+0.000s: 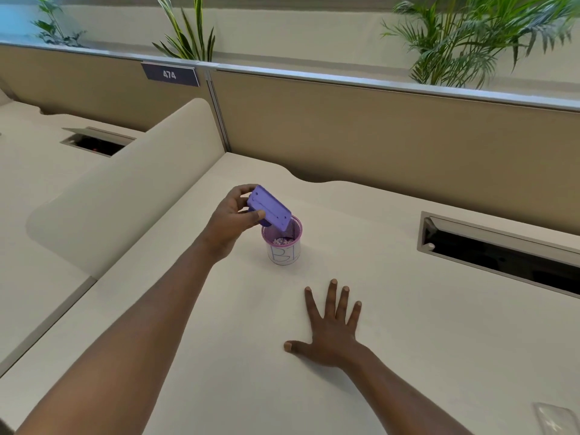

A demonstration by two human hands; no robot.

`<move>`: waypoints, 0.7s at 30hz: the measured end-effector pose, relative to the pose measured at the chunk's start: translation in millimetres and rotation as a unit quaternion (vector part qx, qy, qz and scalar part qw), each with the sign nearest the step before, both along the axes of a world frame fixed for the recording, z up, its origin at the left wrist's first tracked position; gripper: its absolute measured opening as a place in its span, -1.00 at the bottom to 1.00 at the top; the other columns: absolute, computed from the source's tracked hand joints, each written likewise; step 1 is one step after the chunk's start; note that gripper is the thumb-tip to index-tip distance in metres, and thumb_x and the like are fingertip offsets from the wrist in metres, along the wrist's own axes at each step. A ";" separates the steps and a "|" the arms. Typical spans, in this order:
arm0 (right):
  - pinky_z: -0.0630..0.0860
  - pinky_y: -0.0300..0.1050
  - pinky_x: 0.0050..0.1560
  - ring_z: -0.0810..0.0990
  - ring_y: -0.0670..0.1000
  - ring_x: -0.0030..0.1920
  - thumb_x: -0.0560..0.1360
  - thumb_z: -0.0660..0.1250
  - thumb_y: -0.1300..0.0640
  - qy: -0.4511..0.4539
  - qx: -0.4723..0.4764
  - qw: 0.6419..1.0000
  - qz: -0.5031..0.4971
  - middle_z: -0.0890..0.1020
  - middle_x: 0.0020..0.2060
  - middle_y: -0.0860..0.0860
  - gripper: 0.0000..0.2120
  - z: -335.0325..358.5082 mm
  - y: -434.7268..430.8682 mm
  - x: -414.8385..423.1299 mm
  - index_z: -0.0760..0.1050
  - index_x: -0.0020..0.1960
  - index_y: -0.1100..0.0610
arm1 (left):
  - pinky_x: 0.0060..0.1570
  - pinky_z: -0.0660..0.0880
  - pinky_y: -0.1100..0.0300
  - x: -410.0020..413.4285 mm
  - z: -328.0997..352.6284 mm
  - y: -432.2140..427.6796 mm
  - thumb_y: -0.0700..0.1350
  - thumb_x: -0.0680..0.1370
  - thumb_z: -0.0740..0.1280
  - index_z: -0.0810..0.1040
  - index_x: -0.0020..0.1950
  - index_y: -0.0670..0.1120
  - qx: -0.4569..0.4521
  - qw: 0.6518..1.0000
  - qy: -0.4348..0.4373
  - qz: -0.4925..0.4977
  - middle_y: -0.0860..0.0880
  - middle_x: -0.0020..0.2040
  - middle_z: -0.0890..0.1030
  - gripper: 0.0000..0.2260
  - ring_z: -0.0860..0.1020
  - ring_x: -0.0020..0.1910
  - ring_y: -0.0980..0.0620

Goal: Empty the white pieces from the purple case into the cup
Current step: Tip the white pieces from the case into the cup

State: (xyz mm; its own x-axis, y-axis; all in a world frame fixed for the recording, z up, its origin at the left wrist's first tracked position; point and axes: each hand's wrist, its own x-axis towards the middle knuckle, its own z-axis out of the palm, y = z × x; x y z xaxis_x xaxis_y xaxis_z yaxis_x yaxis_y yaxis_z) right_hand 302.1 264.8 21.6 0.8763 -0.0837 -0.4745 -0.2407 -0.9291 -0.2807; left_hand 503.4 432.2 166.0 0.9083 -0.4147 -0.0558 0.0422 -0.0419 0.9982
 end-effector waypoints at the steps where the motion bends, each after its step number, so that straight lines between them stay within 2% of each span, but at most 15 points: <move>1: -0.61 0.43 0.29 -0.79 0.29 0.29 0.23 0.11 -0.63 0.000 0.003 1.000 -0.003 -0.72 0.35 0.20 0.21 0.4 -0.2 0.5 -0.63 0.44 -0.13 | 0.25 0.54 -0.09 -4.3 0.8 2.4 -0.35 0.54 0.38 0.43 0.38 -0.10 -0.033 0.999 0.020 0.010 -0.19 0.14 0.58 -0.56 0.59 0.10 -0.14; 5: -0.54 0.40 0.36 -0.70 0.29 0.37 0.32 0.21 -0.55 0.008 0.034 0.999 -0.016 -0.65 0.41 0.18 0.15 9.4 -3.5 2.5 -0.46 0.55 -0.16 | 0.22 0.59 -0.05 -28.9 5.6 5.2 -0.36 0.57 0.34 0.37 0.33 -0.14 -0.131 0.987 0.087 0.031 -0.26 0.22 0.57 -0.63 0.63 0.13 -0.17; 8: -0.48 0.29 0.45 -0.59 0.20 0.48 0.42 0.27 -0.44 0.004 0.107 0.993 -0.039 -0.53 0.52 0.10 -0.01 23.9 -15.3 0.8 -0.20 0.63 -0.17 | 0.15 0.63 -0.02 -53.3 6.0 -1.0 -0.36 0.56 0.34 0.39 0.29 -0.14 -0.159 0.980 0.116 0.020 -0.27 0.25 0.57 -0.66 0.65 0.12 -0.17; 10: -0.36 0.19 0.53 -0.44 0.11 0.57 0.51 0.30 -0.33 -0.009 0.206 0.975 -0.079 -0.31 0.62 0.04 -0.23 36.3 -28.8 -1.3 0.11 0.61 -0.13 | 0.10 0.64 0.00 -70.1 2.9 -6.4 -0.33 0.53 0.39 0.43 0.26 -0.13 -0.171 0.977 0.131 -0.001 -0.25 0.23 0.61 -0.66 0.66 0.12 -0.17; 11: -0.20 0.14 0.57 -0.29 0.07 0.62 0.54 0.31 -0.26 -0.022 0.266 0.957 -0.117 -0.11 0.66 0.01 -0.37 44.9 -36.4 -4.8 0.28 0.55 -0.12 | 0.09 0.64 0.00 -79.6 1.6 -10.4 -0.31 0.50 0.40 0.46 0.25 -0.13 -0.174 0.975 0.138 -0.014 -0.24 0.22 0.63 -0.66 0.66 0.12 -0.17; 12: 0.05 0.06 0.55 -0.07 0.05 0.64 0.56 0.31 -0.21 -0.036 0.328 0.928 -0.172 0.14 0.63 -0.03 -0.51 54.0 -43.1 -9.5 0.43 0.45 -0.11 | 0.08 0.63 0.00 -89.2 -0.4 -14.2 -0.30 0.49 0.40 0.49 0.25 -0.13 -0.178 0.973 0.147 -0.027 -0.23 0.21 0.64 -0.65 0.66 0.14 -0.18; 13: 0.28 -0.03 0.41 0.19 0.03 0.59 0.58 0.31 -0.18 -0.054 0.384 0.892 -0.233 0.37 0.53 -0.06 -0.63 62.9 -50.1 -16.6 0.53 0.35 -0.11 | 0.08 0.63 0.01 -99.5 -2.8 -20.1 -0.30 0.50 0.39 0.52 0.26 -0.12 -0.181 0.970 0.156 -0.041 -0.22 0.22 0.65 -0.65 0.66 0.15 -0.18; 14: 0.42 -0.07 0.26 0.42 0.02 0.46 0.59 0.30 -0.14 -0.070 0.431 0.852 -0.288 0.54 0.41 -0.05 -0.71 69.8 -56.6 -23.4 0.58 0.25 -0.09 | 0.08 0.62 0.01 -109.1 -5.4 -27.1 -0.30 0.50 0.39 0.53 0.28 -0.13 -0.183 0.968 0.166 -0.054 -0.22 0.22 0.65 -0.65 0.65 0.16 -0.19; 15: 0.50 -0.06 0.18 0.56 0.05 0.32 0.60 0.29 -0.12 -0.079 0.473 0.813 -0.331 0.63 0.30 0.01 -0.75 74.5 -60.5 -28.6 0.60 0.20 -0.06 | 0.08 0.62 0.02 -117.1 -8.4 -33.0 -0.31 0.52 0.38 0.53 0.31 -0.14 -0.182 0.966 0.173 -0.065 -0.22 0.24 0.64 -0.64 0.65 0.17 -0.19; 16: 0.55 0.01 0.18 0.63 0.10 0.22 0.62 0.27 -0.11 -0.084 0.515 0.773 -0.362 0.67 0.22 0.07 -0.74 78.7 -64.5 -35.5 0.61 0.18 -0.02 | 0.08 0.62 0.02 -125.7 -10.5 -40.6 -0.31 0.54 0.37 0.52 0.34 -0.15 -0.177 0.964 0.180 -0.077 -0.22 0.26 0.63 -0.63 0.64 0.18 -0.19; 18: 0.60 0.18 0.19 0.68 0.23 0.15 0.63 0.23 -0.15 -0.081 0.609 0.672 -0.414 0.71 0.14 0.19 -0.64 85.3 -74.2 -52.6 0.63 0.19 0.06 | 0.08 0.61 0.03 -145.8 -13.2 -60.8 -0.31 0.56 0.34 0.49 0.39 -0.18 -0.162 0.962 0.196 -0.101 -0.23 0.31 0.61 -0.61 0.63 0.20 -0.19; 20: 0.59 0.28 0.20 0.66 0.35 0.16 0.63 0.19 -0.21 -0.065 0.694 0.560 -0.448 0.69 0.15 0.28 -0.51 90.9 -78.3 -65.8 0.62 0.23 0.16 | 0.08 0.61 0.02 -163.2 -13.5 -77.6 -0.31 0.58 0.31 0.48 0.41 -0.17 -0.148 0.960 0.206 -0.120 -0.22 0.31 0.61 -0.61 0.63 0.19 -0.19; 21: 0.57 0.29 0.22 0.66 0.37 0.16 0.62 0.18 -0.23 -0.061 0.724 0.518 -0.452 0.67 0.18 0.30 -0.46 92.1 -81.7 -75.2 0.62 0.26 0.18 | 0.06 0.62 0.02 -174.1 -12.9 -87.1 -0.32 0.59 0.30 0.48 0.41 -0.17 -0.143 0.958 0.213 -0.129 -0.21 0.30 0.62 -0.62 0.63 0.16 -0.20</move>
State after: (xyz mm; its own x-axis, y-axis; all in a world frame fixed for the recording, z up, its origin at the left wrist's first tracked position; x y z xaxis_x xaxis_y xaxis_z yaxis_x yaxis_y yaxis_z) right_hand 226.9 183.1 113.7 0.8203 -0.1208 -0.5591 -0.2912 0.7531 -0.5900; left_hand 329.3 345.1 153.2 0.6933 -0.6761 -0.2495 0.4736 0.1665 0.8649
